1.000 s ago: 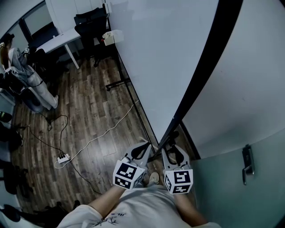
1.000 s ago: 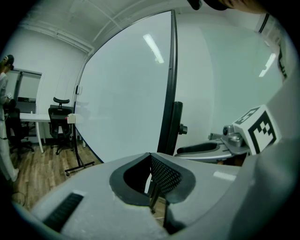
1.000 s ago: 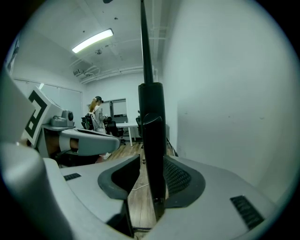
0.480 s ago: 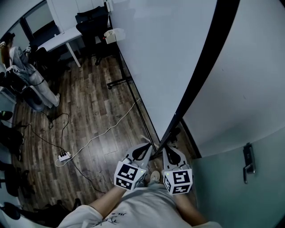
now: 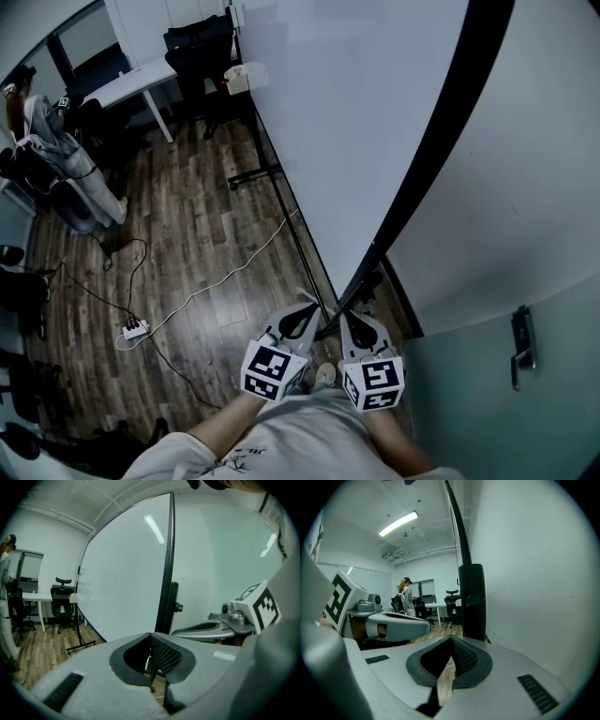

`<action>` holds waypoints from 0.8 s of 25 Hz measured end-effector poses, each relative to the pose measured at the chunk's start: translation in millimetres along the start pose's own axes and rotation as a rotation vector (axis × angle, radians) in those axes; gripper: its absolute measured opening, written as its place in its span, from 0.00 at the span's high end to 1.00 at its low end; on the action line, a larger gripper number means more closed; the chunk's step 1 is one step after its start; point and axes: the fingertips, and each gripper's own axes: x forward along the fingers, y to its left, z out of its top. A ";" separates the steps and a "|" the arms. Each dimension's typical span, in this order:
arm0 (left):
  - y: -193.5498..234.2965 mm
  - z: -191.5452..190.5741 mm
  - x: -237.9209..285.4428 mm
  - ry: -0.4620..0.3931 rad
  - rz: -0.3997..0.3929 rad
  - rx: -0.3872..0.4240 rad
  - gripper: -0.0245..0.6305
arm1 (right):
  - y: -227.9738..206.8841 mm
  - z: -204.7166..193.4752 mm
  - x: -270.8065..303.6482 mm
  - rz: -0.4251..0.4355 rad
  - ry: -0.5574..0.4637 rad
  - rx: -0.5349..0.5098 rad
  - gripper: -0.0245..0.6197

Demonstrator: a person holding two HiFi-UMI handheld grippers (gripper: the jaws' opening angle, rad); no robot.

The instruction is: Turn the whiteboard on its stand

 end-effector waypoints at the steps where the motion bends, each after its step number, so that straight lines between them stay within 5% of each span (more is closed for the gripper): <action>1: 0.7 1.6 -0.6 -0.001 0.000 -0.002 0.95 | 0.9 1.2 0.3 0.002 0.003 -0.003 0.95; 20: 0.3 2.3 1.6 -0.001 0.004 0.003 0.95 | 2.0 -0.2 1.7 0.022 0.002 -0.002 0.95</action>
